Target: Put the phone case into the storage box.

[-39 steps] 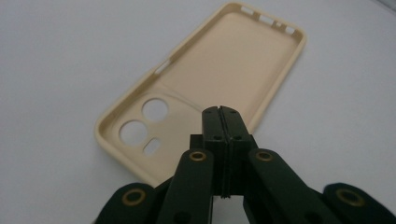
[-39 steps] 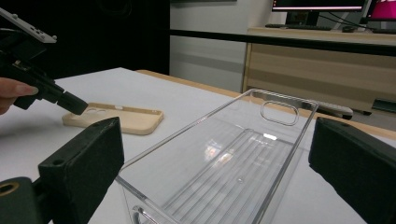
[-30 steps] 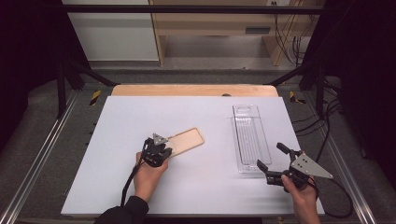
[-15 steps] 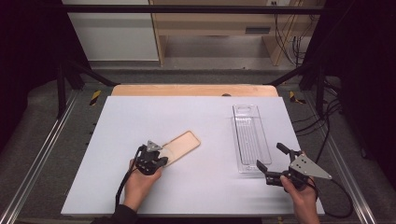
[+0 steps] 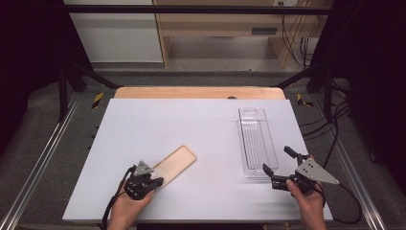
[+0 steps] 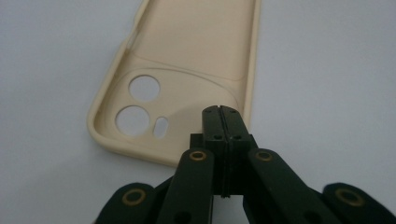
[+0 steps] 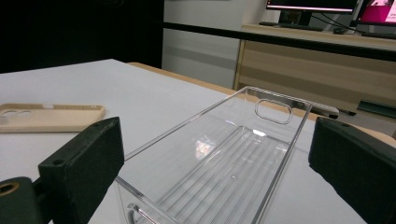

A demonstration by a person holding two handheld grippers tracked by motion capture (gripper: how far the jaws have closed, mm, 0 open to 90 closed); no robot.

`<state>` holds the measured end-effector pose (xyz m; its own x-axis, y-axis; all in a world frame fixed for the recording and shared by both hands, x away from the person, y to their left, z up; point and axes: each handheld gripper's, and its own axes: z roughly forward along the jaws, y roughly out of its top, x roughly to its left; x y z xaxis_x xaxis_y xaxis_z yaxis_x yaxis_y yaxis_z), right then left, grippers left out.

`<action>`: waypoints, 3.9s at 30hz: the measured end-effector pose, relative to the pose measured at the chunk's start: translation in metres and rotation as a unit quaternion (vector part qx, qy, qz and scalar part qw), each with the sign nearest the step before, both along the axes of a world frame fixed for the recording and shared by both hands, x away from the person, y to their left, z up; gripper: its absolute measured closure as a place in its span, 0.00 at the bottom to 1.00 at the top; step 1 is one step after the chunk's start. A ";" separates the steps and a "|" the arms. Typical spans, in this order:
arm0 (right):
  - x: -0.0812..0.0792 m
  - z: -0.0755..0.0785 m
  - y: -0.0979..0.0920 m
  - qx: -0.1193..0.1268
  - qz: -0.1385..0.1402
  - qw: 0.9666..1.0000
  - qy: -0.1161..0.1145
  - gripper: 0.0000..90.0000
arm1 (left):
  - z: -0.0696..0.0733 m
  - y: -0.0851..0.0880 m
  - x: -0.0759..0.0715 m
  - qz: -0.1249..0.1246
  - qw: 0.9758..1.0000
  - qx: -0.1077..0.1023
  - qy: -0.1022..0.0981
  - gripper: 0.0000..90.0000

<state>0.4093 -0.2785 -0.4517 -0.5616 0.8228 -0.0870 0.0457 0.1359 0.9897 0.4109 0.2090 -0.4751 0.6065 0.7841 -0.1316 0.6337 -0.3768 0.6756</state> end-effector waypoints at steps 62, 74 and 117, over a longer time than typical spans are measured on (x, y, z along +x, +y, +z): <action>0.000 0.001 -0.001 0.007 -0.004 1.000 0.000 0.04 | 0.019 0.034 -0.027 0.047 0.981 -0.045 -0.184 0.59; 0.001 0.000 0.004 0.001 0.000 1.000 0.003 0.04 | 0.018 0.039 -0.022 0.070 0.975 -0.065 -0.201 0.11; 0.001 -0.002 0.005 -0.006 0.001 1.000 0.008 0.04 | 0.010 0.031 0.034 0.013 0.993 -0.017 -0.120 0.05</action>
